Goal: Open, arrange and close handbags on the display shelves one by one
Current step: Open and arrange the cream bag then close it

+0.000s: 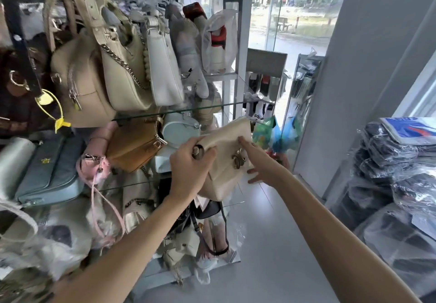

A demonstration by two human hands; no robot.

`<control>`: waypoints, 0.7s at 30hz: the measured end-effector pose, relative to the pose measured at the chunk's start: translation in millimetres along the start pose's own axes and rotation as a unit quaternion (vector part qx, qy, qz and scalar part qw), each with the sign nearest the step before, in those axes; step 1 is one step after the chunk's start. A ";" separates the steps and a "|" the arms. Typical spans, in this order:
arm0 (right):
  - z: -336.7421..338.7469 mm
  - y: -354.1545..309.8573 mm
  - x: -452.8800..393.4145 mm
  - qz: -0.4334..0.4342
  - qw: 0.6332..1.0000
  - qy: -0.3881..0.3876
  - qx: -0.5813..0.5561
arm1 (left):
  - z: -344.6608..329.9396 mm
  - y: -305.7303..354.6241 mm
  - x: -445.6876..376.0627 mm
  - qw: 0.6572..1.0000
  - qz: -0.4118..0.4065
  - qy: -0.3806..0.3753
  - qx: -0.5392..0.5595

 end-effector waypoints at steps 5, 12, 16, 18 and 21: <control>-10.0 -44.2 -8.0 -0.016 0.995 -0.076 -0.069 | -46.4 -19.1 7.0 0.999 -0.023 0.039 0.011; -6.8 -87.7 -65.4 0.053 0.996 -0.060 -0.038 | -101.0 -46.9 -4.3 0.995 0.014 0.102 0.005; -2.3 -110.8 -92.0 0.078 0.994 -0.071 -0.034 | -115.7 -65.7 -28.5 0.993 0.021 0.115 -0.003; -2.4 -121.7 -99.7 0.105 0.991 -0.075 -0.036 | -121.0 -76.7 -40.9 0.992 0.026 0.119 -0.017; -4.2 -122.3 -111.2 0.129 0.986 -0.092 -0.041 | -129.2 -90.5 -54.6 0.992 0.046 0.117 -0.032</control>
Point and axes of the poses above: each hand's wrist, its own x-axis away from the middle knuckle, its own z-axis out of the back of the hand, y = z × x, the point moved 5 cm from there along -x, towards the middle knuckle, and after that the axes turned 11 degrees about -z, right-handed, at the moved point
